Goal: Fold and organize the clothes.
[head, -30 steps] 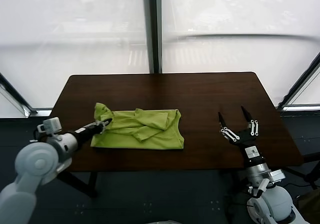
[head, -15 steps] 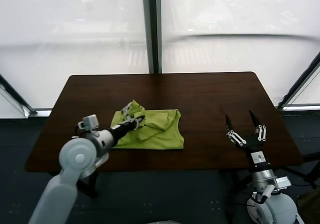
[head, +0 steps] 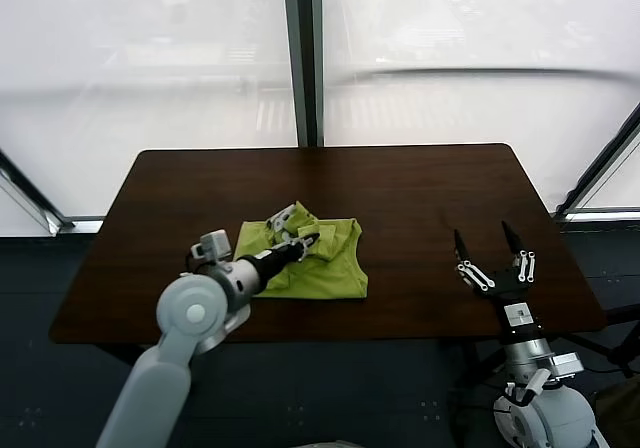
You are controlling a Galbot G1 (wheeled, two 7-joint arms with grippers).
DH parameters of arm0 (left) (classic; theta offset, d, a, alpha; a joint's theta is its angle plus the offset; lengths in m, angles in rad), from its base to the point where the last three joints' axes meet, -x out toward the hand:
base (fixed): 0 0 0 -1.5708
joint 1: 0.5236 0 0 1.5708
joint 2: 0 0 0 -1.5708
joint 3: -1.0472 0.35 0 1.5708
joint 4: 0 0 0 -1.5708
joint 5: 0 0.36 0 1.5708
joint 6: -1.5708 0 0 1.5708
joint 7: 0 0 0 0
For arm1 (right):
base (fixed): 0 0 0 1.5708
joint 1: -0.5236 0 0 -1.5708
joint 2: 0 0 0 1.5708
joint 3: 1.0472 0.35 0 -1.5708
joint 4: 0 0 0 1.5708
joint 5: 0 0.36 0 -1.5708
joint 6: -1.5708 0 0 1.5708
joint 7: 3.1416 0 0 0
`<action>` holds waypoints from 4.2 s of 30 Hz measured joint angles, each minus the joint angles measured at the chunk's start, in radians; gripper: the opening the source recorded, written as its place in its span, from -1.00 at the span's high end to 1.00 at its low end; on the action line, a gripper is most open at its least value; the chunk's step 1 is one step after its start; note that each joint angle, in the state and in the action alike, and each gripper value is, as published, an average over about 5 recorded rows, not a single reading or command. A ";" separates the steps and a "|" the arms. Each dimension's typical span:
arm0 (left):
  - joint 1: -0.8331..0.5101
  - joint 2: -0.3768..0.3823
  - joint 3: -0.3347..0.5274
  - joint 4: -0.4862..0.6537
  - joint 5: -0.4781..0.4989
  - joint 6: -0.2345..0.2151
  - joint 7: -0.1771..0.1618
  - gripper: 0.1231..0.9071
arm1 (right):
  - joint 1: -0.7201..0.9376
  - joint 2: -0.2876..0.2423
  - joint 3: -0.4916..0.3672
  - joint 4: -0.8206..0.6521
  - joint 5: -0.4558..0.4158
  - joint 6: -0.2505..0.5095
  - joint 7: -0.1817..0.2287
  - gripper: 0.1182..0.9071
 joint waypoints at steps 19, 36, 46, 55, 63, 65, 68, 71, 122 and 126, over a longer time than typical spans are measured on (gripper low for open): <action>0.006 -0.070 0.029 0.102 0.108 0.000 0.070 0.85 | -0.008 0.025 0.003 -0.006 -0.022 -0.003 0.001 -1.00; 0.033 -0.189 0.094 0.115 0.229 0.000 0.084 -0.91 | -0.012 0.056 -0.003 -0.018 -0.046 -0.002 -0.001 -1.00; 0.085 -0.264 0.120 0.073 0.385 0.000 0.207 -1.00 | 0.005 0.046 -0.017 -0.029 -0.047 0.000 -0.002 -1.00; 0.064 -0.241 0.100 0.002 0.476 -0.013 0.355 -1.00 | 0.038 0.038 -0.052 -0.053 -0.051 0.001 -0.003 -1.00; 0.076 -0.254 0.097 0.044 0.368 -0.030 0.309 -1.00 | 0.084 0.009 -0.101 -0.072 -0.058 -0.012 -0.003 -1.00; 0.082 -0.257 0.099 0.053 0.358 -0.033 0.317 -1.00 | 0.097 0.004 -0.113 -0.075 -0.063 -0.019 -0.003 -1.00; 0.083 -0.251 0.107 0.058 0.376 -0.045 0.347 -1.00 | 0.112 -0.003 -0.130 -0.077 -0.070 -0.030 -0.002 -1.00; 0.079 -0.242 0.124 0.066 0.396 -0.076 0.392 -1.00 | 0.119 -0.010 -0.141 -0.077 -0.074 -0.041 0.000 -1.00; 0.043 0.123 -0.227 -0.033 0.786 -0.283 0.441 -1.00 | 0.235 -0.158 -0.294 0.037 0.440 -0.723 0.132 -1.00; 0.067 0.128 -0.258 -0.045 0.785 -0.283 0.440 -1.00 | 0.274 -0.144 -0.334 0.023 0.415 -0.758 0.150 -1.00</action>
